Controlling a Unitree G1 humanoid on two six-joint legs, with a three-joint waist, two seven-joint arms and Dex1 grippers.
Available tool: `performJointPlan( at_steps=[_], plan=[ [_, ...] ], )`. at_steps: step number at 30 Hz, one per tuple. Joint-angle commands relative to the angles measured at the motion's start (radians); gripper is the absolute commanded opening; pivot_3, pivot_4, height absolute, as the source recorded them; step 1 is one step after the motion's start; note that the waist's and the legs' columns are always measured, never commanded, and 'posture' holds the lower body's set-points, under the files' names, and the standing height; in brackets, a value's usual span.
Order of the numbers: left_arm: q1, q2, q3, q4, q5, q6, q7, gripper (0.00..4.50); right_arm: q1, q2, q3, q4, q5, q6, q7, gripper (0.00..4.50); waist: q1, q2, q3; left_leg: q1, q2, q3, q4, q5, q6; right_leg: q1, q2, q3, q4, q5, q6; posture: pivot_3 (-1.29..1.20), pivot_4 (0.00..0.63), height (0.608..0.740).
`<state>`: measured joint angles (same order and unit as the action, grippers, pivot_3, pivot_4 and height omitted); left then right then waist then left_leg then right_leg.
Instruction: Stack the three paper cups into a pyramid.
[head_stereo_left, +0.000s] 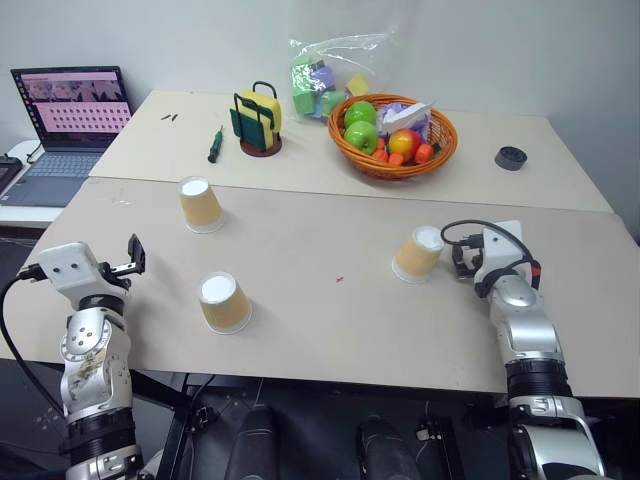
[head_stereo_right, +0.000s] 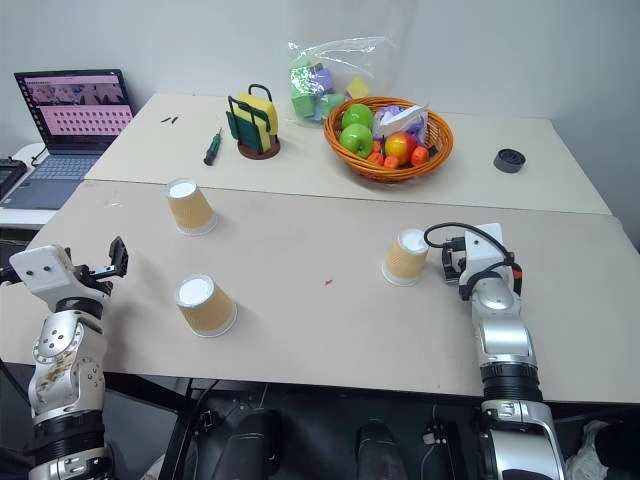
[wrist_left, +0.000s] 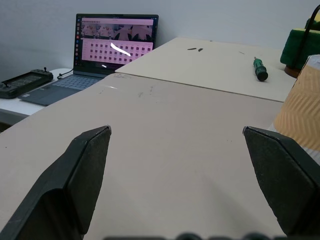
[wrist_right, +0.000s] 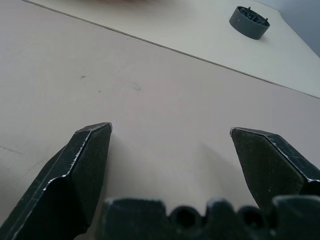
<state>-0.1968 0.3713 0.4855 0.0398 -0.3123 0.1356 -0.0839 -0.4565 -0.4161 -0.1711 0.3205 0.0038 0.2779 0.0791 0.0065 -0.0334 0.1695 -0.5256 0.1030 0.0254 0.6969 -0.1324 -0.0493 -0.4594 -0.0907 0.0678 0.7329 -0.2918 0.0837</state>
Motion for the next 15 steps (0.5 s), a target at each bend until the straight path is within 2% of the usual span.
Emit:
performJointPlan(
  at_steps=[1,6,10,15],
  plan=[
    [-0.028,0.014,-0.021,0.007,0.002,-0.013,-0.03,4.5,0.01,-0.017,-0.033,-0.063,0.0,0.009,-0.018,4.45,0.001,0.0,0.0,0.0,0.0,0.0,0.0,0.0,0.0,0.0,0.0,0.0,0.0,0.0,0.0,0.0,0.15,0.661],
    [-0.044,0.03,-0.071,0.024,-0.034,0.019,-0.144,4.5,0.031,-0.028,-0.051,-0.099,0.001,0.028,-0.023,4.45,0.005,0.0,0.0,0.0,0.0,0.0,0.0,0.0,0.0,0.0,0.0,0.0,0.0,0.0,0.0,0.0,0.15,0.661],
    [-0.008,0.085,-0.085,-0.008,-0.057,0.045,-0.249,4.5,0.034,-0.066,-0.061,-0.097,0.004,0.034,0.002,4.45,-0.002,0.0,0.0,0.0,0.0,0.0,-0.001,0.0,0.0,-0.001,0.0,0.0,0.0,0.0,0.0,0.0,0.15,0.661],
    [0.006,0.127,-0.087,-0.062,-0.09,0.094,-0.309,4.5,0.046,-0.177,-0.097,-0.115,0.095,0.088,0.184,4.45,-0.005,0.0,0.0,0.0,0.0,0.0,-0.001,0.0,0.0,0.0,0.0,0.0,0.0,-0.001,-0.001,0.0,0.15,0.661]
  ],
)
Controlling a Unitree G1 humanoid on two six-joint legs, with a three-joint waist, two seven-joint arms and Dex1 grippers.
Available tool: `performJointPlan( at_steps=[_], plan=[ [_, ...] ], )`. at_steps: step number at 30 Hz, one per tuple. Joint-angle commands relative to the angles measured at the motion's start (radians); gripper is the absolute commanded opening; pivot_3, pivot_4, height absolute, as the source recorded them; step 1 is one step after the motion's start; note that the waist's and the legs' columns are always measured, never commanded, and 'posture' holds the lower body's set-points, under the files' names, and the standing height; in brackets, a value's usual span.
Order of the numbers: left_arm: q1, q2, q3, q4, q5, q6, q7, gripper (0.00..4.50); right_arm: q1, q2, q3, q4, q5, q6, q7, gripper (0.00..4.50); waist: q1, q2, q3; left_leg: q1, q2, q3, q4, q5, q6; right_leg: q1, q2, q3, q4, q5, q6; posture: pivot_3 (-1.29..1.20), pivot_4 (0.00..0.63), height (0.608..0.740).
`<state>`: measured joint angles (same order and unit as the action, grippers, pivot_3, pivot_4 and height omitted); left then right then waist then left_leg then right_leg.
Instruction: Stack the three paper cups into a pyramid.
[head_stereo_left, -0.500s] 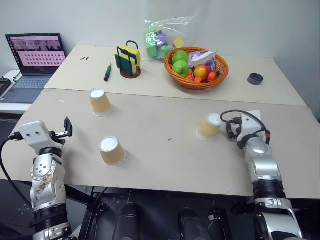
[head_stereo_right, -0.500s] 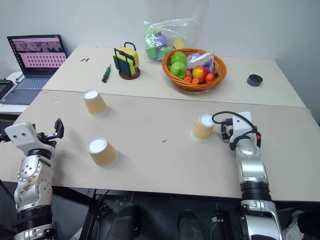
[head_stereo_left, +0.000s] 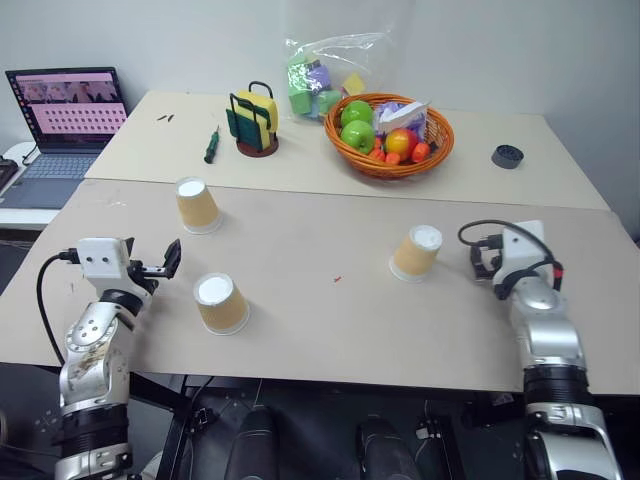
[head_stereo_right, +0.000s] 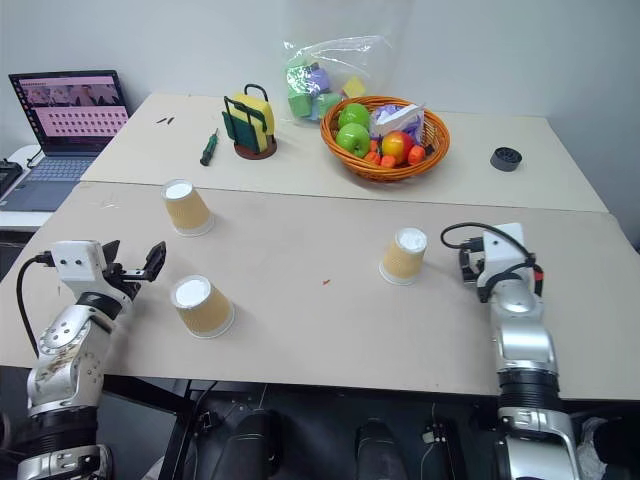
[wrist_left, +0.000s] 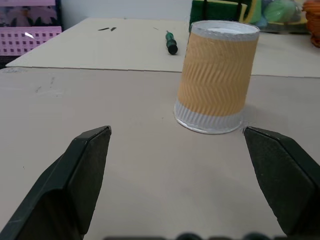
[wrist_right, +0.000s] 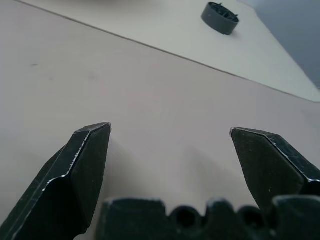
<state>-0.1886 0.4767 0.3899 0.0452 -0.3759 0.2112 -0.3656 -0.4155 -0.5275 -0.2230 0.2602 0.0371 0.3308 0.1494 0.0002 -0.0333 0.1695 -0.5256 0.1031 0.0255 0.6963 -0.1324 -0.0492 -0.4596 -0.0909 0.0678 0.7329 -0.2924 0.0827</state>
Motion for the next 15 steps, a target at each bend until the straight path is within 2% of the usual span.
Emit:
performJointPlan(
  at_steps=[1,5,7,9,11,13,15],
  plan=[
    [-0.002,0.023,0.008,-0.076,-0.028,0.026,-0.027,4.5,0.016,-0.095,-0.045,-0.073,0.09,0.057,0.176,4.45,0.003,0.0,0.0,0.0,0.0,0.0,0.0,0.0,0.0,0.0,0.0,0.0,0.0,-0.001,-0.001,0.0,0.15,0.661],
    [-0.007,0.019,-0.004,-0.098,-0.033,0.051,-0.033,4.5,0.09,-0.253,-0.076,-0.235,0.269,0.199,0.488,4.45,0.008,0.0,0.0,0.0,0.0,0.0,0.0,0.0,0.0,0.001,0.0,0.0,0.0,-0.002,-0.003,0.0,0.15,0.661],
    [-0.009,0.017,-0.009,-0.104,-0.033,0.06,-0.038,4.5,0.115,-0.323,-0.105,-0.302,0.344,0.255,0.588,4.45,0.01,0.001,0.0,0.0,0.0,0.0,0.0,0.0,0.0,0.001,0.0,0.0,0.0,-0.002,-0.002,0.0,0.15,0.661],
    [-0.01,0.017,-0.021,-0.116,-0.026,0.066,-0.04,4.5,0.159,-0.394,-0.145,-0.467,0.514,0.325,0.759,4.45,0.01,0.001,0.0,0.001,0.0,0.0,0.0,0.0,0.0,0.001,0.0,0.0,0.0,-0.002,-0.003,0.0,0.15,0.661],
    [-0.007,0.017,-0.025,-0.13,-0.026,0.075,-0.039,4.5,0.188,-0.435,-0.173,-0.606,0.659,0.377,0.871,4.45,0.005,0.001,0.0,0.002,0.0,0.0,-0.001,0.0,0.0,0.002,0.0,0.0,0.0,-0.003,-0.004,0.0,0.15,0.661],
    [0.003,0.022,-0.021,-0.15,-0.032,0.094,-0.042,4.5,0.138,-0.431,-0.123,-0.74,0.798,0.434,0.889,4.45,-0.001,0.0,0.0,0.003,0.001,0.0,-0.001,0.0,0.0,0.002,0.0,0.0,0.0,-0.004,-0.005,0.0,0.15,0.661],
    [0.014,0.029,-0.014,-0.166,-0.034,0.111,-0.044,4.5,0.084,-0.417,-0.049,-0.811,0.839,0.466,0.863,4.45,-0.008,0.0,0.0,0.004,0.001,0.0,-0.001,0.0,0.0,0.003,0.001,0.0,-0.001,-0.004,-0.005,0.0,0.15,0.661]
  ],
)
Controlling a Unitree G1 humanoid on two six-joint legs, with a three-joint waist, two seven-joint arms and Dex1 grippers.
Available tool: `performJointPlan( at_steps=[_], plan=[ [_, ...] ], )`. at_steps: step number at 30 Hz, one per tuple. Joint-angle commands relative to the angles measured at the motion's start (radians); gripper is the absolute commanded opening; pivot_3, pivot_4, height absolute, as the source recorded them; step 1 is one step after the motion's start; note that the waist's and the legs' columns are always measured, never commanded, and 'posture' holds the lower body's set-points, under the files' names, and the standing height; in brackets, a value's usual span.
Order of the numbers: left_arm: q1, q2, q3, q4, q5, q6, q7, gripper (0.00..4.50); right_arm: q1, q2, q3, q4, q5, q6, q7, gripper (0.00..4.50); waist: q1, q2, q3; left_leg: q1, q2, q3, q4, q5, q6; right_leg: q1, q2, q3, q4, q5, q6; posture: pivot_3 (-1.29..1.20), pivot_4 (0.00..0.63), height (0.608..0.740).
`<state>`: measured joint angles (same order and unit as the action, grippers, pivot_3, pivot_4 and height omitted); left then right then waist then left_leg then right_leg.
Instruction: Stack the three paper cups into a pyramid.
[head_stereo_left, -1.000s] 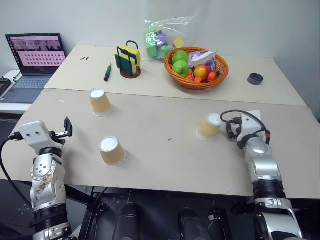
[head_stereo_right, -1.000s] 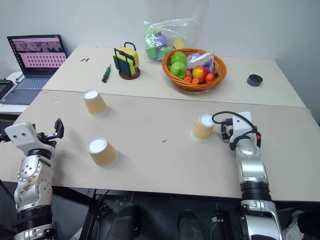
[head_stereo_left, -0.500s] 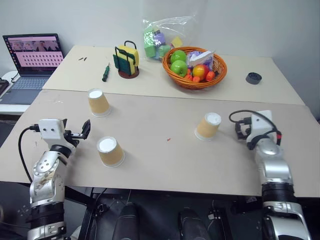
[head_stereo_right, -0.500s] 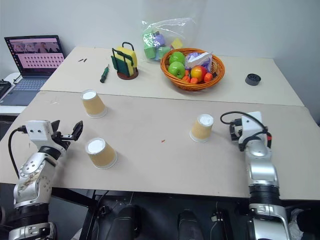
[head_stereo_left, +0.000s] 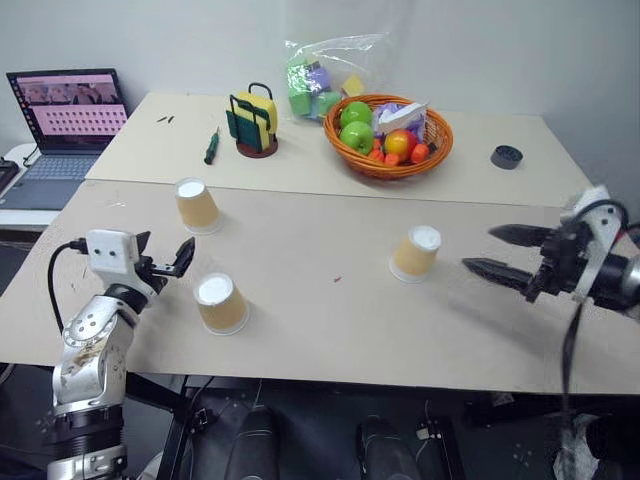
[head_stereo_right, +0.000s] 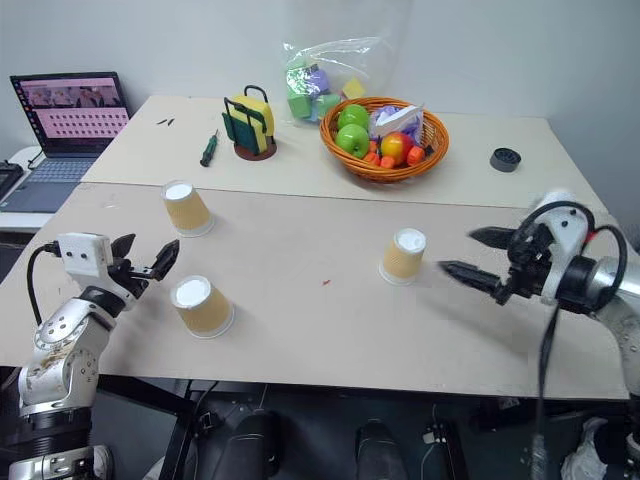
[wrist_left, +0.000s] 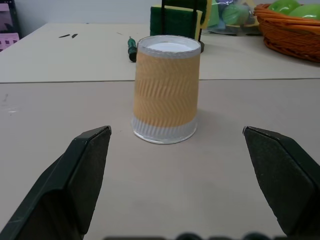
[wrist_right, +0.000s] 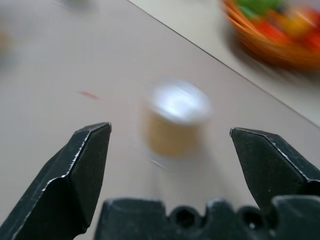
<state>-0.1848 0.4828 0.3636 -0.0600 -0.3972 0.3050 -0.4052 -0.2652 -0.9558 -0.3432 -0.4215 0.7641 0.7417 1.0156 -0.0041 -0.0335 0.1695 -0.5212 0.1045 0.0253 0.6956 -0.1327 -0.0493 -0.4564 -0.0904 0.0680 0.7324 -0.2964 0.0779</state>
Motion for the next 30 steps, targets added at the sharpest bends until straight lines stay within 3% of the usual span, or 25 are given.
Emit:
performJointPlan(
  at_steps=[1,5,9,12,16,30],
  plan=[
    [0.025,0.032,0.023,-0.08,-0.018,0.029,-0.01,4.5,-0.101,0.028,0.157,-0.153,0.06,0.05,-0.029,4.45,-0.003,-0.001,0.0,0.0,0.0,0.0,0.0,0.0,-0.001,0.0,0.0,0.0,-0.001,0.0,0.0,0.0,0.15,0.661],
    [0.117,0.097,0.075,-0.175,-0.045,0.082,-0.06,4.5,-0.203,0.127,0.441,-0.135,-0.152,-0.004,-0.121,4.45,-0.009,-0.004,-0.001,0.0,0.0,0.0,-0.001,-0.003,-0.005,0.0,-0.001,0.0,-0.004,0.001,-0.002,0.0,0.15,0.661],
    [0.224,0.19,0.161,-0.261,-0.106,0.154,-0.137,4.5,-0.239,0.216,0.529,-0.066,-0.24,-0.049,-0.151,4.45,-0.003,-0.003,0.0,-0.002,0.0,0.0,-0.002,-0.002,-0.003,-0.002,-0.001,-0.001,-0.004,0.001,-0.002,0.0,0.15,0.661],
    [0.314,0.267,0.199,-0.33,-0.159,0.205,-0.237,4.5,-0.254,0.251,0.533,-0.023,-0.269,-0.071,-0.158,4.45,0.0,-0.003,0.0,-0.002,0.0,0.001,-0.002,-0.003,-0.005,-0.002,-0.001,-0.001,-0.004,0.001,-0.003,0.0,0.15,0.661],
    [0.391,0.328,0.159,-0.434,-0.208,0.222,-0.359,4.5,-0.258,0.269,0.523,0.011,-0.291,-0.091,-0.153,4.45,0.009,-0.003,0.0,0.001,0.001,0.001,-0.002,-0.007,-0.011,-0.003,-0.002,-0.003,-0.007,0.002,-0.004,0.0,0.15,0.661],
    [0.269,0.313,-0.083,-0.42,-0.138,0.17,-0.419,4.5,-0.223,0.28,0.484,-0.019,-0.302,-0.074,-0.173,4.45,0.016,-0.003,0.0,-0.001,0.002,0.002,-0.002,-0.006,-0.01,-0.002,-0.001,-0.003,-0.007,0.002,-0.004,0.0,0.15,0.661]
  ],
)
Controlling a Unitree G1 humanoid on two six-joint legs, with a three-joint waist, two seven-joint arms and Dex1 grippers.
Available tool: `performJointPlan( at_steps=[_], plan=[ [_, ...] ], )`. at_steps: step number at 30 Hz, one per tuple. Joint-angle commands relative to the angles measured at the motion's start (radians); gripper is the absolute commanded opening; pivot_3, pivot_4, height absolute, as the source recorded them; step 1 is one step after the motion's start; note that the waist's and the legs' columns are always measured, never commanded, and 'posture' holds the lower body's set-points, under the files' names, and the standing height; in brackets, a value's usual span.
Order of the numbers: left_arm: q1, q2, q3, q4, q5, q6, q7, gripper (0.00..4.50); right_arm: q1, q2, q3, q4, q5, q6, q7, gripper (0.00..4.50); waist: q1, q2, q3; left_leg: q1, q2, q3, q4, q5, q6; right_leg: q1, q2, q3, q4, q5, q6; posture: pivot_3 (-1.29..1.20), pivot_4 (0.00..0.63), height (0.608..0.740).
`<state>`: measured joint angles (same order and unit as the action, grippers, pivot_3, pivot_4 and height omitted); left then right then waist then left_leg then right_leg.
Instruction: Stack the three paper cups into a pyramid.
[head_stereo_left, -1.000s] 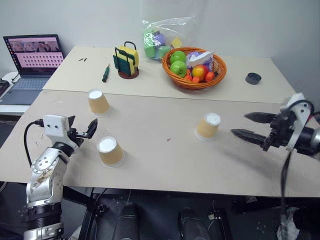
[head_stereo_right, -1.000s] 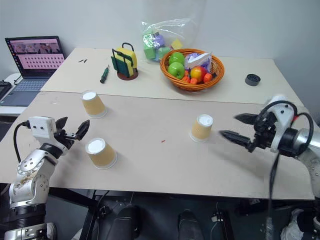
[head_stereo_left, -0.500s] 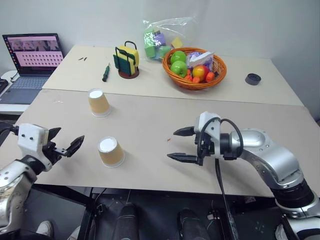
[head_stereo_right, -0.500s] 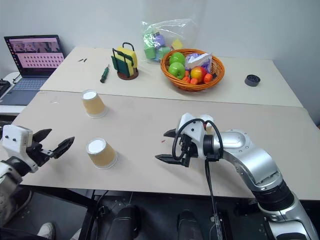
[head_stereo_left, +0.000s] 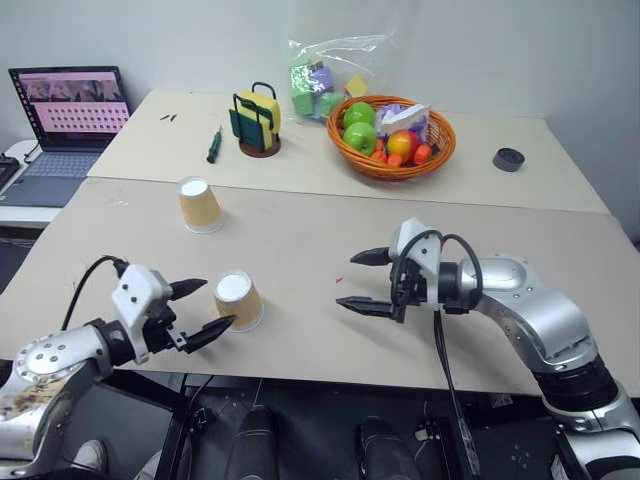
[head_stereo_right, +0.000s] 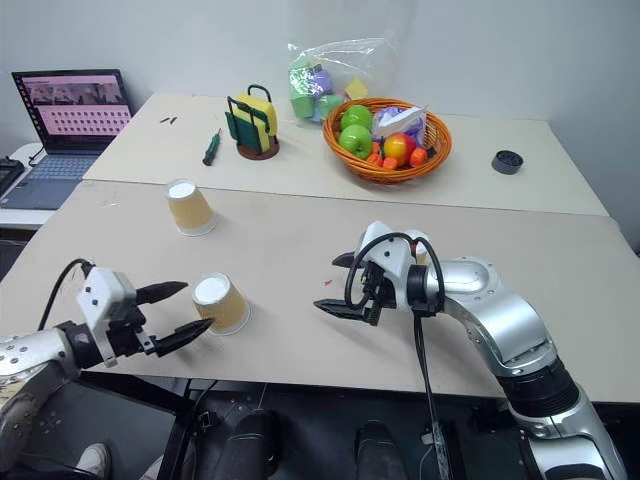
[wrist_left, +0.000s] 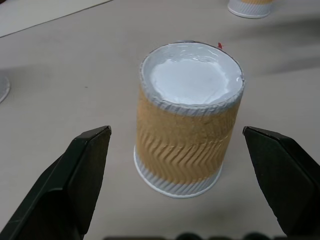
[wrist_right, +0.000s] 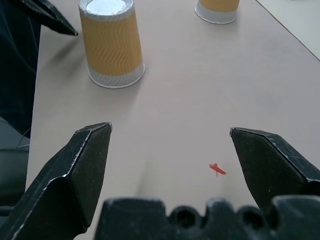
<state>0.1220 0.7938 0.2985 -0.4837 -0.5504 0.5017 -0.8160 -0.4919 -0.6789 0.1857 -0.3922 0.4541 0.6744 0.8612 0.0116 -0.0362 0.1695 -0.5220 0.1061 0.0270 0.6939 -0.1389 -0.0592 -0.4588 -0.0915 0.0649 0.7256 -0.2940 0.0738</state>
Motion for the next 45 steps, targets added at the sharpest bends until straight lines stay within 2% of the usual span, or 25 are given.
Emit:
performJointPlan(
  at_steps=[1,10,13,17,21,25,28,33,38,45],
  plan=[
    [-0.049,0.001,-0.031,0.012,0.024,-0.035,-0.011,4.5,0.007,0.003,-0.047,-0.051,0.007,-0.005,-0.023,4.45,0.0,0.0,0.0,0.0,0.0,0.0,0.0,0.0,0.0,0.0,0.0,0.0,0.0,0.0,0.0,0.0,0.15,0.661],
    [-0.127,-0.043,-0.098,0.066,0.055,-0.04,0.009,4.5,0.028,-0.006,-0.064,-0.07,0.008,0.012,-0.05,4.45,0.0,0.0,0.0,-0.001,0.0,0.0,0.0,0.004,0.006,0.001,0.0,0.0,0.0,0.0,0.0,0.0,0.15,0.661],
    [-0.142,-0.057,-0.111,0.066,0.054,-0.042,0.009,3.8,0.036,-0.01,-0.066,-0.074,0.003,0.016,-0.054,4.5,0.0,0.0,0.0,-0.001,0.0,0.0,0.0,0.003,0.006,0.001,0.0,0.0,0.0,0.0,0.0,0.0,0.15,0.661],
    [-0.15,-0.056,-0.122,0.064,0.058,-0.039,0.002,2.42,0.044,-0.013,-0.065,-0.074,-0.003,0.019,-0.06,4.5,0.0,0.0,0.0,0.0,0.0,0.0,0.0,0.003,0.006,0.001,0.0,0.0,0.0,0.0,0.0,0.0,0.15,0.661],
    [-0.183,-0.061,-0.136,0.071,0.07,-0.044,0.008,2.42,0.046,-0.015,-0.057,-0.073,-0.011,0.022,-0.068,4.5,0.0,0.0,0.0,-0.001,0.0,0.0,0.0,0.004,0.006,0.001,0.0,0.0,0.0,0.0,0.0,0.0,0.15,0.661],
    [-0.323,-0.122,-0.222,0.113,0.083,-0.048,0.01,2.42,0.046,-0.014,-0.066,-0.072,-0.02,0.032,-0.09,4.5,0.009,0.0,0.0,-0.001,0.0,0.0,0.001,0.004,0.006,0.001,0.0,0.0,0.0,0.0,0.0,0.0,0.15,0.661],
    [-0.464,-0.196,-0.319,0.206,0.124,-0.075,-0.007,2.42,0.055,-0.023,-0.077,-0.084,-0.02,0.043,-0.097,4.5,0.02,0.0,0.0,-0.001,-0.001,0.0,0.002,0.004,0.007,0.002,0.0,0.0,0.0,0.0,0.001,0.0,0.15,0.661],
    [-0.594,-0.274,-0.433,0.425,0.234,-0.197,-0.05,2.42,0.069,-0.03,-0.092,-0.111,-0.012,0.063,-0.114,4.5,0.021,0.001,0.0,-0.002,-0.001,0.0,0.001,0.006,0.01,0.003,0.001,0.001,0.0,0.002,0.006,0.0,0.15,0.661],
    [-0.678,-0.329,-0.469,0.605,0.297,-0.284,-0.072,2.42,0.078,-0.027,-0.103,-0.135,-0.006,0.083,-0.137,4.5,0.014,0.001,0.0,-0.002,-0.001,-0.001,0.001,0.006,0.01,0.002,0.001,0.001,0.0,0.004,0.009,0.0,0.15,0.661],
    [-0.74,-0.402,-0.491,0.71,0.326,-0.351,-0.099,2.42,0.082,-0.018,-0.102,-0.147,-0.003,0.095,-0.157,4.5,0.015,0.001,0.0,-0.002,-0.001,-0.001,0.002,0.007,0.011,0.003,0.001,0.001,0.0,0.003,0.008,0.0,0.15,0.661]
  ],
)
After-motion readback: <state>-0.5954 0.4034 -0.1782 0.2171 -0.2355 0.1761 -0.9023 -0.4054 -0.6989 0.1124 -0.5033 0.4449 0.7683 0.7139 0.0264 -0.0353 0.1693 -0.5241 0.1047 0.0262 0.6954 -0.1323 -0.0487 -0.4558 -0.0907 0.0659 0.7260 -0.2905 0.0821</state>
